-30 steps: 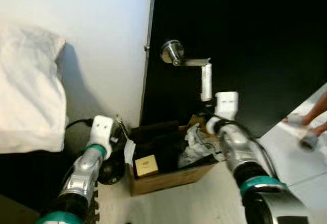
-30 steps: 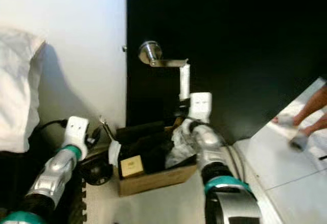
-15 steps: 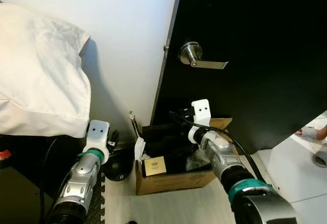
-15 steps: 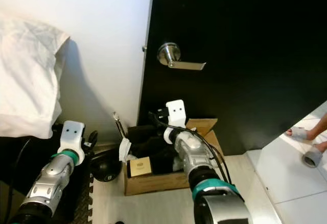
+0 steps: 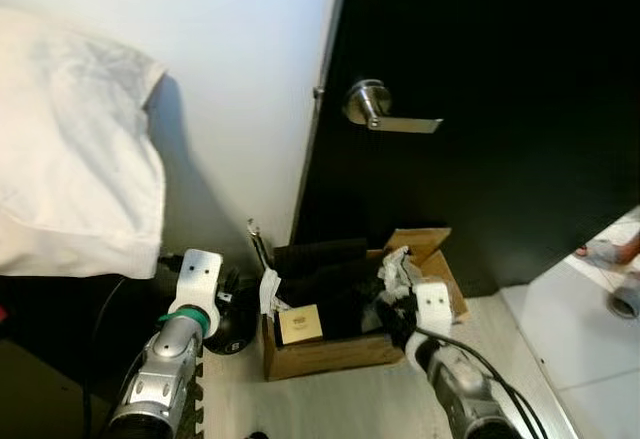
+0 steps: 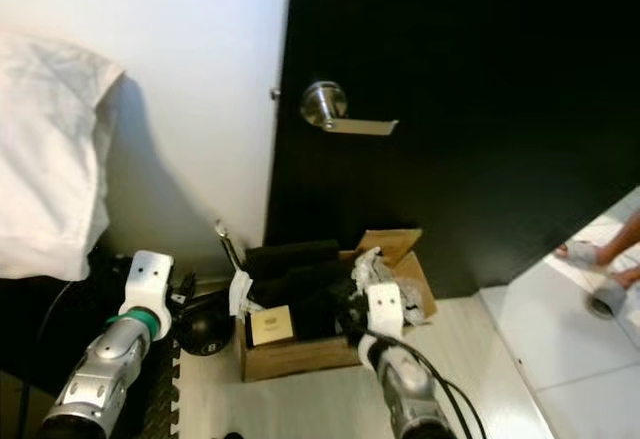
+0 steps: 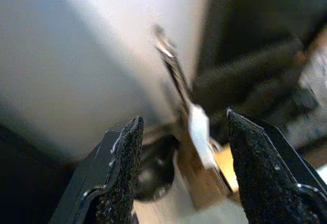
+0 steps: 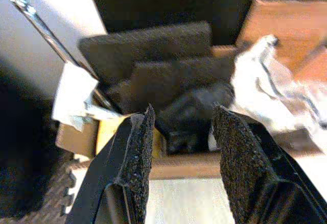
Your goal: Clean up the room
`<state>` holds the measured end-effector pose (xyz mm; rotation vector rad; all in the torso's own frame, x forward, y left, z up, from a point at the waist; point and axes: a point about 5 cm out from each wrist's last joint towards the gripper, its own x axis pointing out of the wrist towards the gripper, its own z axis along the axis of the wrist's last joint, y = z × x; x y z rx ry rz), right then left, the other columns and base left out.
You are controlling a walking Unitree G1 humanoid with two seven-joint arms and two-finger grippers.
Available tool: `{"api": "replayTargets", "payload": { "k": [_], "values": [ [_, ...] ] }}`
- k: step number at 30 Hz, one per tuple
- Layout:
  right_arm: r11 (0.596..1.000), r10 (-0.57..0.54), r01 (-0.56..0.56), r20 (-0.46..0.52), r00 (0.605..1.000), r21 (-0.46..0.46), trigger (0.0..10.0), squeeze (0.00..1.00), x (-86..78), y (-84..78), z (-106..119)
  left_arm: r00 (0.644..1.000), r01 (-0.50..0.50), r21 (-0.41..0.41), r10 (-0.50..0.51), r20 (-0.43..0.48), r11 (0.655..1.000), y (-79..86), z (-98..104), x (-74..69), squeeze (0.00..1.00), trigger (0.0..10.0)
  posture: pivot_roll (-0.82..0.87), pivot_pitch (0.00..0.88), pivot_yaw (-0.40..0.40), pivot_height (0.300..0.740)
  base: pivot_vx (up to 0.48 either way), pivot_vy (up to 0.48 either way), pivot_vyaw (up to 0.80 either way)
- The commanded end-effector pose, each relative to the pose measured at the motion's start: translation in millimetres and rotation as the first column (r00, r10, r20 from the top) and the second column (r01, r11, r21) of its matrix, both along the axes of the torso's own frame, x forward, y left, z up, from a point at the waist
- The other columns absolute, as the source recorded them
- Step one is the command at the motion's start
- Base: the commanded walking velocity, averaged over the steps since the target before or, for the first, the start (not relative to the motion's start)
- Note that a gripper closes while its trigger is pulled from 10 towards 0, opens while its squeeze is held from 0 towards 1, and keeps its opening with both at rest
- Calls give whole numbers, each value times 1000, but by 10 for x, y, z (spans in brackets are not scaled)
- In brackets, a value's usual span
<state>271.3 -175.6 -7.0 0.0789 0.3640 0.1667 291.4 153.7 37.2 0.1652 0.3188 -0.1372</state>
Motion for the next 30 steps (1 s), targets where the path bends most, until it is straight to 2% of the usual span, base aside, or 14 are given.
{"api": "replayTargets", "payload": {
  "k": [1, 4, 11, 18, 30],
  "values": [
    [999, -46, 46, -16, 999, -7, 10000, 0, -110, -49, -79, 996, 35, 25, -33, -79, 999, -37, -211, -144, 0, 10000, 24, 72, -45, 740, 0, 0, 0],
    [996, -88, 88, -48, 995, -18, 10000, 0, -250, -56, -187, 986, 41, 66, -30, -162, 997, 1, -433, -279, 0, 10000, -1, 58, -30, 740, 0, 0, 0],
    [994, -102, 100, -59, 993, -35, 10000, 0, -260, -42, -204, 977, 56, 98, -34, -212, 994, 38, -532, -334, 0, 10000, -4, 36, -20, 740, 0, 0, 0],
    [993, -112, 109, -64, 992, -46, 10000, 0, -220, -20, -194, 974, 77, 130, -46, -221, 989, 81, -590, -376, 0, 10000, 20, 19, -11, 740, -256, 0, 0],
    [996, -68, 64, -75, 995, -60, 10000, 0, -200, 72, -201, 977, 69, 128, -40, -211, 989, 84, -608, -399, 0, 10000, 45, 22, -26, 740, -367, 0, 0]
  ]
}}
